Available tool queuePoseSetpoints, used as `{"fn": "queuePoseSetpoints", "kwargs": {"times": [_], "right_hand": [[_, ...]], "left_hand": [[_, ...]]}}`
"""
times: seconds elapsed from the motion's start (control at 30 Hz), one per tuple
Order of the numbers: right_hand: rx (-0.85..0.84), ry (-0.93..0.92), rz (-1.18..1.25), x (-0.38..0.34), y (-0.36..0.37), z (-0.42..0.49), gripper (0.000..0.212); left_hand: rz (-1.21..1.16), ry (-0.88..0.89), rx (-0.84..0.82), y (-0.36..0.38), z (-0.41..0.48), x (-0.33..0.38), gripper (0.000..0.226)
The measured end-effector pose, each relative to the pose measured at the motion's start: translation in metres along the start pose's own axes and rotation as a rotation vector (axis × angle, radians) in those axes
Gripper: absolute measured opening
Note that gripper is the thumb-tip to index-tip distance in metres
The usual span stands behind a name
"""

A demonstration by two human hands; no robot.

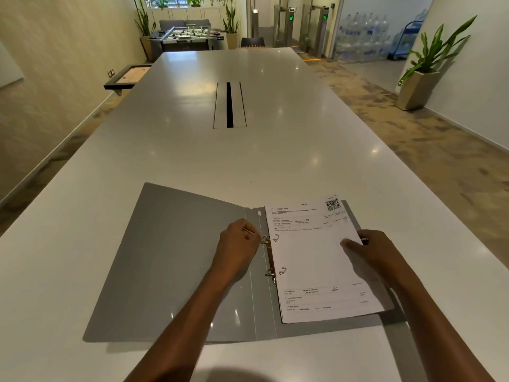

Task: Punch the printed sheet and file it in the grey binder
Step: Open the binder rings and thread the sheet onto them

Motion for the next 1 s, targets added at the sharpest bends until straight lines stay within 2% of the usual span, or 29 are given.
{"fn": "queuePoseSetpoints", "kwargs": {"times": [0.1,0.2,0.33,0.47,0.5,0.57,0.63,0.7,0.8,0.9,1.0], "right_hand": [[0.074,-0.014,-0.004,-0.002,-0.008,0.004,0.020],[0.104,-0.023,-0.016,-0.005,-0.009,0.003,0.006],[0.108,-0.018,0.012,-0.005,-0.007,0.002,0.012],[0.112,-0.031,-0.032,-0.004,-0.007,0.003,0.007],[0.136,-0.037,-0.064,-0.004,-0.007,0.003,0.010],[0.248,-0.079,-0.156,-0.007,-0.008,0.004,0.030],[0.345,-0.172,-0.130,-0.022,-0.004,-0.004,0.037],[0.324,-0.264,0.030,-0.045,0.011,-0.020,0.028],[0.182,-0.334,0.222,-0.075,0.052,-0.042,0.020],[0.098,-0.362,0.283,-0.086,0.093,-0.058,0.020],[0.113,-0.359,0.317,-0.083,0.113,-0.063,0.018]], "left_hand": [[0.017,0.029,0.032,0.000,0.002,0.002,0.010],[0.064,0.064,0.015,0.005,0.005,0.003,0.012],[0.060,0.071,0.004,0.014,0.005,-0.002,0.012],[0.087,0.083,-0.019,0.019,0.007,-0.009,0.012],[0.085,0.091,-0.023,0.020,0.008,-0.010,0.013],[0.086,0.108,-0.023,0.022,0.008,-0.011,0.013],[0.088,0.124,-0.003,0.020,0.007,-0.007,0.013],[0.078,0.158,0.029,0.018,0.006,-0.004,0.013],[0.035,0.167,0.064,0.020,0.003,-0.009,0.010],[-0.001,0.165,0.091,0.022,0.000,-0.015,0.009],[-0.016,0.173,0.116,0.020,-0.001,-0.019,0.007]]}}
Point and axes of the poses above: each hand's wrist, its own z-axis towards the middle knuckle, its own y-axis out of the palm, x = y × z, the point moved 8 cm from there along z, towards the middle knuckle, and after that the axes turned 15 degrees about y, right-handed, at the moved point
